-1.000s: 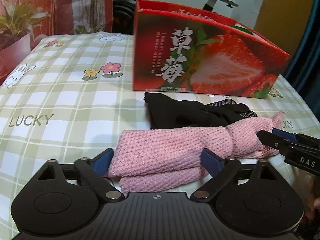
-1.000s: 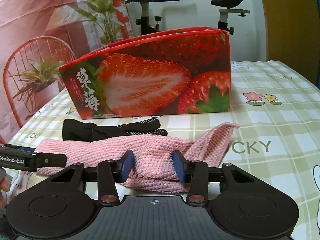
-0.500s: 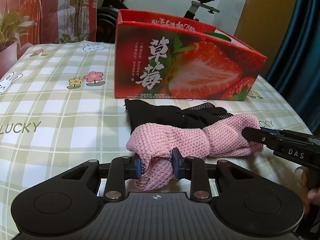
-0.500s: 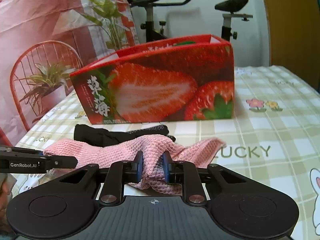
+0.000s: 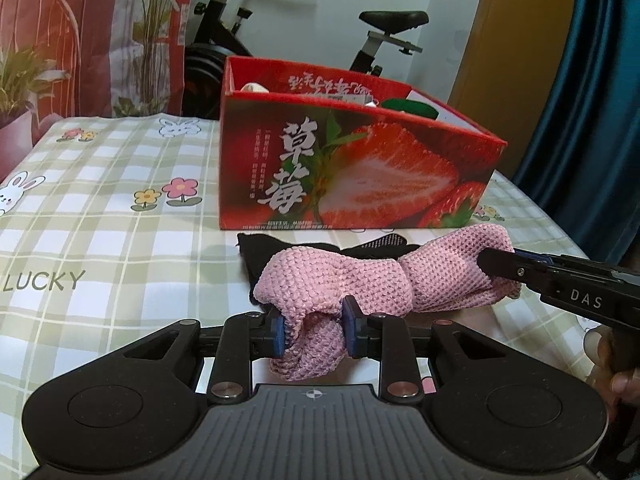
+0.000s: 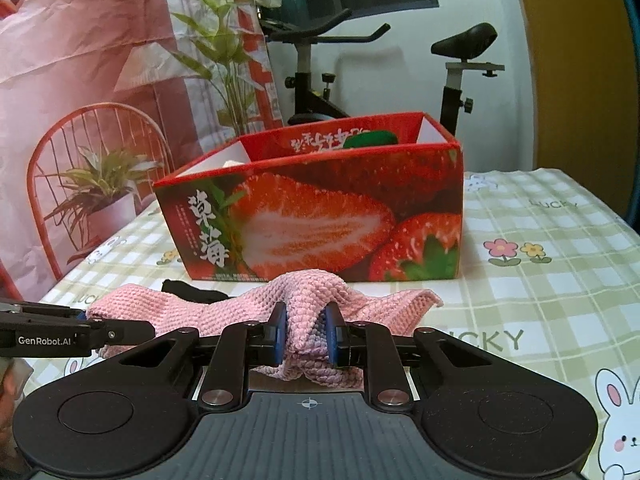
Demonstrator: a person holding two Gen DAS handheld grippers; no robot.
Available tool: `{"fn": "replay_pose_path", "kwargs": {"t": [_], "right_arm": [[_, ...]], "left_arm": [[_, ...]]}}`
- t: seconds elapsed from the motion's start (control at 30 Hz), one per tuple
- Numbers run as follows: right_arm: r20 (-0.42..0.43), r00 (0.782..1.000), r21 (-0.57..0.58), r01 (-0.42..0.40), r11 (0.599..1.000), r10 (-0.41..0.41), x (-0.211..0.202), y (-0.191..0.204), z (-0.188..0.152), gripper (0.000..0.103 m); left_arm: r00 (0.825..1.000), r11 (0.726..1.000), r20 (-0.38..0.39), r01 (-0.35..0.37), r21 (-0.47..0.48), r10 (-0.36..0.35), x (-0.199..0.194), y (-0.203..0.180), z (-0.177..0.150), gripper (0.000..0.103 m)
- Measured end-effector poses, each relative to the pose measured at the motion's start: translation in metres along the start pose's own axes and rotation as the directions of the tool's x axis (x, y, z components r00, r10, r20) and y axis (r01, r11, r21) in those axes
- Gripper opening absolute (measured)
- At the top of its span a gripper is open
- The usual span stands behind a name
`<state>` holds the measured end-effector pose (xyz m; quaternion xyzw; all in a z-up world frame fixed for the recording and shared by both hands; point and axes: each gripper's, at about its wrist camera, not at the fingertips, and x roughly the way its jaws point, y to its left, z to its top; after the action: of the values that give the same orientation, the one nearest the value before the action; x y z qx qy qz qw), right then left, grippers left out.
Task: Organize soft objects
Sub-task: 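Lift the pink towel into the red box and open both grippers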
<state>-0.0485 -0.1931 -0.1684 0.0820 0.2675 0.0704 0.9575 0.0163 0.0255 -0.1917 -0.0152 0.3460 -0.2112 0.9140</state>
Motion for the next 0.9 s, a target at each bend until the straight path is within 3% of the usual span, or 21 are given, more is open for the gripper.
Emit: {"fn": "replay_pose_path", "kwargs": {"t": [0.9], "right_arm": [[0.042,0.999,-0.014,0.002,1.000,-0.002,-0.012,0.006,0.011,0.018]], "left_arm": [[0.999,0.999,0.038,0.036,0.003,-0.036,-0.013,0.001,0.002,0.029]]}}
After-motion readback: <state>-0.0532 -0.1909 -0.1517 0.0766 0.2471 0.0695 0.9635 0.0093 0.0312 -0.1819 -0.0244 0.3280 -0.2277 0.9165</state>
